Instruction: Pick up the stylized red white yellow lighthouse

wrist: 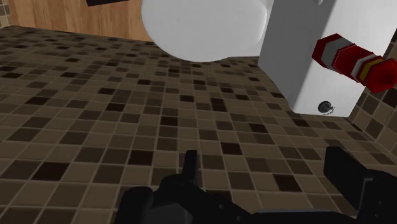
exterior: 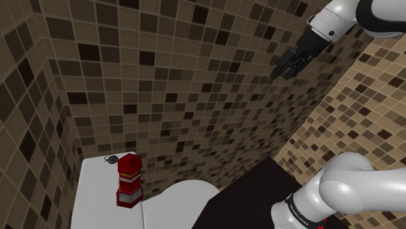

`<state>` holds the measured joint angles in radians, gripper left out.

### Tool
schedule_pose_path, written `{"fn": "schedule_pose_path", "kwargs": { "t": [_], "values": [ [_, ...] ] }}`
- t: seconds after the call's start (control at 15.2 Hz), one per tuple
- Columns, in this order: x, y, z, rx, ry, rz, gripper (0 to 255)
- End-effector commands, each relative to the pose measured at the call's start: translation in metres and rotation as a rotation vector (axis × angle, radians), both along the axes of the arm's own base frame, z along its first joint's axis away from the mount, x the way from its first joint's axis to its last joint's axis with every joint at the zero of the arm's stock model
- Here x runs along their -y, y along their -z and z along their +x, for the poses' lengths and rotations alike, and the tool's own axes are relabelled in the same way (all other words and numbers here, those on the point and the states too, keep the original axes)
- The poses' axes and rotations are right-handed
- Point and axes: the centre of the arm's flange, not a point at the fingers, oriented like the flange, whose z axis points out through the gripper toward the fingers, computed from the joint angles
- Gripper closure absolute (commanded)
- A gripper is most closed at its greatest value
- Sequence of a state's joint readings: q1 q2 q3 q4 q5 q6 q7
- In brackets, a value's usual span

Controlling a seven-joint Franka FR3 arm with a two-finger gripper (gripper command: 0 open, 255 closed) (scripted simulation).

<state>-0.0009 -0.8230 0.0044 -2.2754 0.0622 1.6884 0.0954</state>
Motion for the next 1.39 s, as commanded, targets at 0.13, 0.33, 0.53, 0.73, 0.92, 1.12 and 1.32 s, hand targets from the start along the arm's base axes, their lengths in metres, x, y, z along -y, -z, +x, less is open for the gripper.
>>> {"fn": "schedule_pose_path", "kwargs": {
  "t": [0.13,0.33,0.53,0.73,0.92,1.12,1.32],
  "values": [
    [-0.009,0.022,0.009,0.0,-0.01,0.027,0],
    [-0.023,0.054,0.022,0.001,-0.024,0.066,0],
    [-0.038,0.085,0.034,0.002,-0.038,0.106,0],
    [-0.055,0.116,0.047,0.003,-0.053,0.146,0],
    [-0.074,0.146,0.059,0.003,-0.067,0.186,0],
    [-0.093,0.175,0.071,0.004,-0.082,0.225,0],
    [-0.114,0.203,0.083,0.005,-0.096,0.265,0]
  ]
}}
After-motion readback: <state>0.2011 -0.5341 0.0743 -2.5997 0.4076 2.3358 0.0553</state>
